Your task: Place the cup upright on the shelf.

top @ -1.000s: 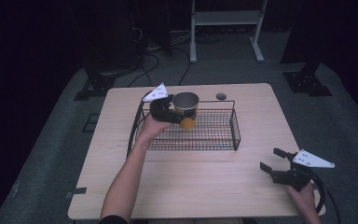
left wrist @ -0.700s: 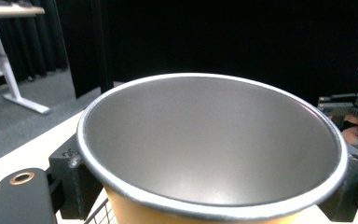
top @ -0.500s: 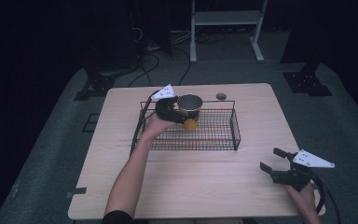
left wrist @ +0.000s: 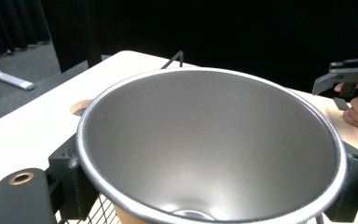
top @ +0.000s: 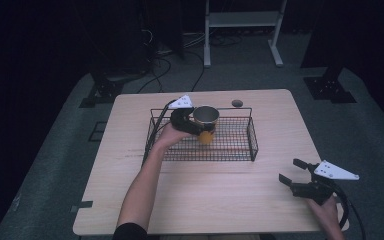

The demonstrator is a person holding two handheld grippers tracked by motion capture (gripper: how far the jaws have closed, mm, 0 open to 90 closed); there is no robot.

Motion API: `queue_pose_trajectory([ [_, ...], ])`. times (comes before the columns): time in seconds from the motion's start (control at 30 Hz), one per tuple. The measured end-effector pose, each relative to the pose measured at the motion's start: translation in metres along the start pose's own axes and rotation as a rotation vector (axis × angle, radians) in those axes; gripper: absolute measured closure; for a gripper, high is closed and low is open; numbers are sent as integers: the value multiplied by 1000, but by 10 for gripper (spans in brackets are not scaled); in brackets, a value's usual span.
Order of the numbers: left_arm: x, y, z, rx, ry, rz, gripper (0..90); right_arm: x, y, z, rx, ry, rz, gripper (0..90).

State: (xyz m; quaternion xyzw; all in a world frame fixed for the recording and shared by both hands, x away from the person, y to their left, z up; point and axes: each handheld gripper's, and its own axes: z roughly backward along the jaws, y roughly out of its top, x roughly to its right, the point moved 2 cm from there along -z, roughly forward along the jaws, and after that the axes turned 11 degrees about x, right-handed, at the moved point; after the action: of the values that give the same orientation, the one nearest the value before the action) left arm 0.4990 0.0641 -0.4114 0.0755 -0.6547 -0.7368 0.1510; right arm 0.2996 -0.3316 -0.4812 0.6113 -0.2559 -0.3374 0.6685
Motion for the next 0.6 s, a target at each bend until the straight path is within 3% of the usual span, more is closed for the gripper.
queue_pose_trajectory([
  [0.2, -2, -6, -3, -13, -24, 11, 122, 0, 0, 0, 1, 1, -1, 130],
  [0.6, -6, -11, -4, -75, -12, -2, 122, 0, 0, 0, 1, 0, 1, 130],
])
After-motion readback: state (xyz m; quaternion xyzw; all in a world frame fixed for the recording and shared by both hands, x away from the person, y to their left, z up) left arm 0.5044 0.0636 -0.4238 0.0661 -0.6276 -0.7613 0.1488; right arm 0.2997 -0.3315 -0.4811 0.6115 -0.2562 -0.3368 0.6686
